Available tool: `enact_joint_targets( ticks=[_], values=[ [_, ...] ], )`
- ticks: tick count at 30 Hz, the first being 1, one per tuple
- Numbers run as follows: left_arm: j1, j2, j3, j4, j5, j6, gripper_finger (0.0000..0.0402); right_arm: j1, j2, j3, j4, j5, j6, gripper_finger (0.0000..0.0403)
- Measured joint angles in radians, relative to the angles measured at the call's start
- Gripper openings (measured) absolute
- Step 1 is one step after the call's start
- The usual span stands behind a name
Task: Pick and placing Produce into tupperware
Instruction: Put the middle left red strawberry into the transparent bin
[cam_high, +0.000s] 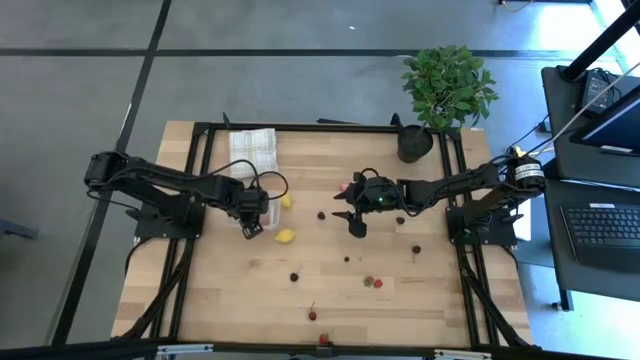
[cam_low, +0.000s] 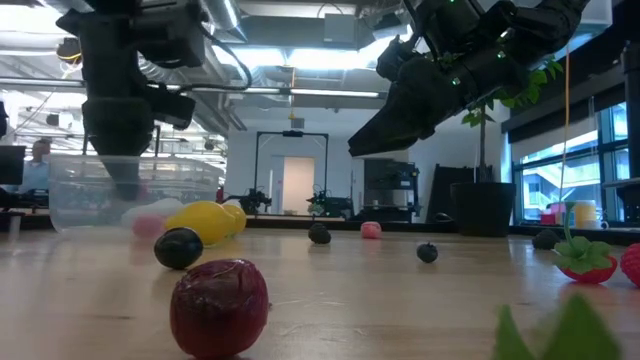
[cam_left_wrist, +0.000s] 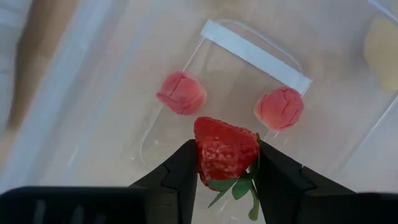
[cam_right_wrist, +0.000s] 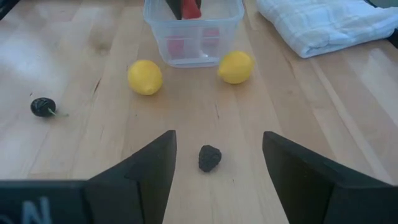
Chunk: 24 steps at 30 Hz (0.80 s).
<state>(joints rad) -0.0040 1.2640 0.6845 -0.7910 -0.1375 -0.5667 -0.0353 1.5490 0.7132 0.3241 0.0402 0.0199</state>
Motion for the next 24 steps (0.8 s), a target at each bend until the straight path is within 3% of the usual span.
enact_joint_targets(
  ticks=[9, 24],
  values=[
    [0.000, 0.000, -0.010, 0.000, 0.002, -0.008, 0.0148, 0.000, 0.000, 0.000, 0.001, 0.000, -0.002, 0.0240],
    [0.000, 0.000, -0.010, 0.000, 0.002, -0.009, 0.0152, 0.000, 0.000, 0.000, 0.001, 0.000, -0.003, 0.0240]
  ],
)
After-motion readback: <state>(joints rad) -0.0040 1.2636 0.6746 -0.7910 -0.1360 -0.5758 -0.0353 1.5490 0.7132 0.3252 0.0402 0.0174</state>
